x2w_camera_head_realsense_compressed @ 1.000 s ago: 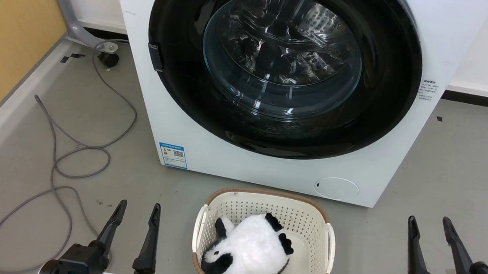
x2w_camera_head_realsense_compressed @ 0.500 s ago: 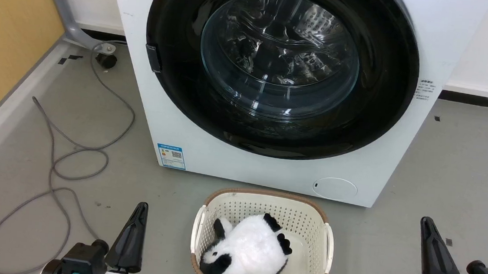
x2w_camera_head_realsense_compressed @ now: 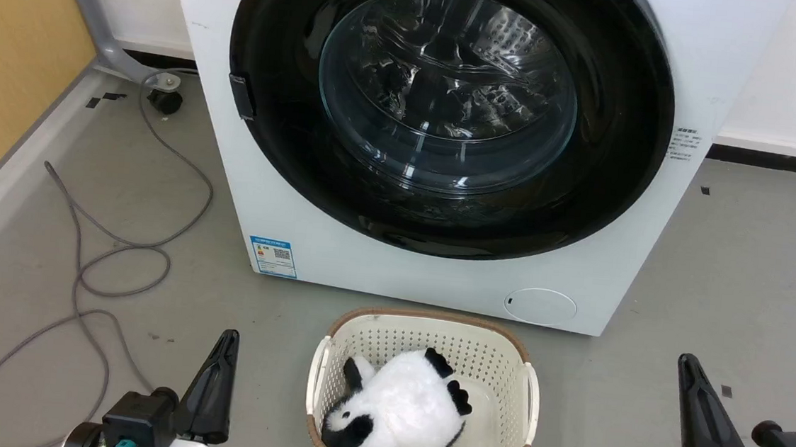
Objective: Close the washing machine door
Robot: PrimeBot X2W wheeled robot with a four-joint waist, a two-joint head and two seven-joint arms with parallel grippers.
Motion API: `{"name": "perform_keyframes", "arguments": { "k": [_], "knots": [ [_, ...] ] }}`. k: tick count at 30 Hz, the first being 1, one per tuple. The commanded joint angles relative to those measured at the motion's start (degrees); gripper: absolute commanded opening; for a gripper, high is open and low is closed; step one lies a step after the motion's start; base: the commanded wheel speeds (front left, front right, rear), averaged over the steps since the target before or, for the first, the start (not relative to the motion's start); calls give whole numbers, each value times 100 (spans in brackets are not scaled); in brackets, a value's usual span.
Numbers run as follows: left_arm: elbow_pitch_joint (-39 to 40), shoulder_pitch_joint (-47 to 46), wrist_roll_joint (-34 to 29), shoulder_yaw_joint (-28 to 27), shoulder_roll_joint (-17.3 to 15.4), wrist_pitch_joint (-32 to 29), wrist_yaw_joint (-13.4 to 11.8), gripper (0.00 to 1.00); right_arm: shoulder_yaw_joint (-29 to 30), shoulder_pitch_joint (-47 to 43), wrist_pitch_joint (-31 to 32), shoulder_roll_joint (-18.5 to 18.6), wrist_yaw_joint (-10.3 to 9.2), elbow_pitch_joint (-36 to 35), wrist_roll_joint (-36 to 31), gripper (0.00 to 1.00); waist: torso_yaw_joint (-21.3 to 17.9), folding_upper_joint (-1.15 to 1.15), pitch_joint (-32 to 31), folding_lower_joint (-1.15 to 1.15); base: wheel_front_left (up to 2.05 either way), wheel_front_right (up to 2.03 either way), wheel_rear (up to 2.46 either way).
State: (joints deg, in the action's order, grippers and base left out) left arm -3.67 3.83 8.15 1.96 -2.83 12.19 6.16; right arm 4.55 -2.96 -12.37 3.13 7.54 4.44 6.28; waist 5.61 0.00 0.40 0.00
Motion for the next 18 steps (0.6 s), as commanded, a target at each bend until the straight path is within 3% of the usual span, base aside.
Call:
{"name": "perform_keyframes", "arguments": {
  "k": [1, 18],
  "knots": [
    [38, -63, -67, -15, -1, -34, -31, 0, -24, 51, 46, -5, -1, -54, -47, 0, -9, 0, -1, 0, 0, 0, 0],
    [93, -117, -193, -46, -2, -233, -129, 0, -97, 92, 246, -8, -2, -120, -145, 0, -102, 0, -7, 0, 0, 0, 0]
  ]
}}
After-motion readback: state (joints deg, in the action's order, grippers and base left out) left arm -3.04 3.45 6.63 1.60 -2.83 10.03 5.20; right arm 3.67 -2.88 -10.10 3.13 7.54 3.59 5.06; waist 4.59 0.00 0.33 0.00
